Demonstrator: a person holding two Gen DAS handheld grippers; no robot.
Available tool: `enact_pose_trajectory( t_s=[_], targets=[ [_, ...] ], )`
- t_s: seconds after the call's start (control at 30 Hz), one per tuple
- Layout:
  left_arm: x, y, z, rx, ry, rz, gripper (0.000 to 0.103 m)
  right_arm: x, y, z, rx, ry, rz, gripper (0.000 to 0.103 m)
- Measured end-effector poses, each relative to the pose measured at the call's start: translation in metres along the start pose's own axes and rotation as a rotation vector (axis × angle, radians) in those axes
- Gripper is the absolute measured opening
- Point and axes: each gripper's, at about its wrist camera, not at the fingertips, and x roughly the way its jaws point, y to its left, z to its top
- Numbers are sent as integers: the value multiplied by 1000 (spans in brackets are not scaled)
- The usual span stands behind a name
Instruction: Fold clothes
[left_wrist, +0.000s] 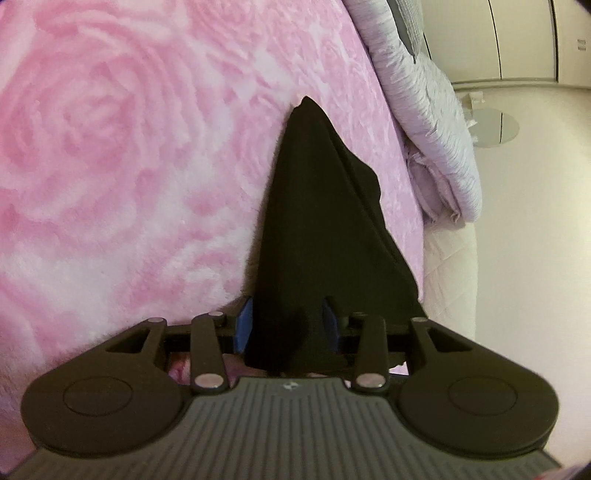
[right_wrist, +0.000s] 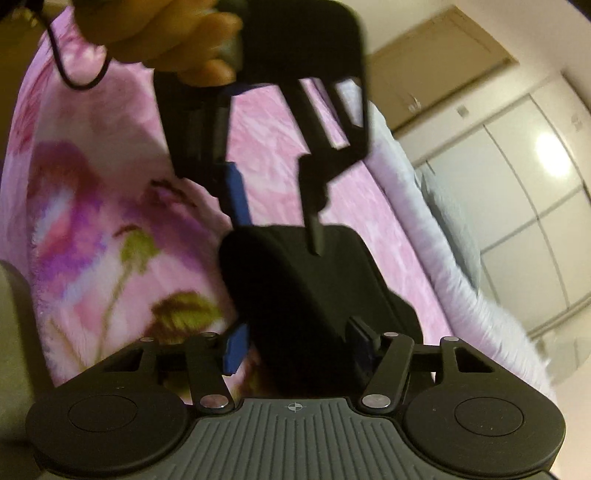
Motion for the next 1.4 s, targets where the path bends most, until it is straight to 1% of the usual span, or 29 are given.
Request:
enact_pose_trajectory(
  t_s=[0.03,0.07,0.1,0.17,0.2,0.27,0.37,0.43,0.53,0.57,0.63,0.73,0.83,0.9,0.93,1.0,1.03,1.07,1.13,1.2,1.23,1.27,1.3,1.37,1.4],
  targets=[
    [0,-1,0,-4,-2,-7,33,3,3,1,-12,-6,-4,59],
    [0,-1,1,-8,-4,-14,33,5,4,3,-10,-6,-2,51],
    [-1,-2,1,-7,-6,-16,33,7,6,4,-6,-5,6,45],
    [-1,-5,2,1,-11,-14,33,10,8,6,3,-4,19,26],
    [-2,-7,3,10,-16,-16,33,11,8,6,12,0,18,23],
    [-6,-13,4,40,-37,-22,33,10,-2,3,114,-7,31,11],
    [-13,-27,7,117,-90,-33,33,9,-59,-13,613,-18,171,10],
    [-14,-40,10,175,-112,-47,33,10,-99,-38,973,-35,269,9],
    [-8,-61,13,269,-126,-55,33,8,-141,-88,1441,-102,341,9],
    [-4,-68,12,299,-123,-54,33,5,-150,-104,1556,-125,343,9],
    [9,-82,8,359,-100,-61,33,-4,-168,-138,1760,-187,316,9],
    [37,-101,-2,437,-49,-72,33,-25,-184,-182,1969,-283,240,9],
    [68,-115,-12,483,6,-85,33,-40,-195,-224,2193,-386,155,9],
    [89,-122,-20,505,45,-96,33,-50,-196,-252,2291,-388,60,9],
    [99,-125,-24,517,62,-93,33,-54,-200,-263,2297,-344,14,10],
    [117,-127,-32,541,90,-71,33,-55,-198,-279,2280,-243,-21,10],
    [125,-127,-36,553,103,-59,33,-50,-199,-284,2276,-217,2,10],
    [131,-127,-39,561,113,-50,33,-45,-199,-289,2269,-197,26,16],
    [138,-125,-43,561,121,-42,33,-44,-203,-288,2213,-214,72,24],
    [141,-124,-44,557,117,-34,33,-47,-208,-278,2133,-243,72,36],
    [142,-124,-44,554,117,-31,33,-48,-211,-277,2114,-254,67,52],
    [142,-123,-44,549,117,-29,33,-47,-214,-277,2119,-254,63,65],
    [143,-123,-42,544,117,-30,33,-42,-217,-280,2144,-252,64,66],
    [142,-123,-39,545,118,-27,33,-26,-220,-289,2205,-255,84,66],
    [142,-124,-38,548,118,-24,33,-21,-218,-296,2225,-217,80,66]
  ],
)
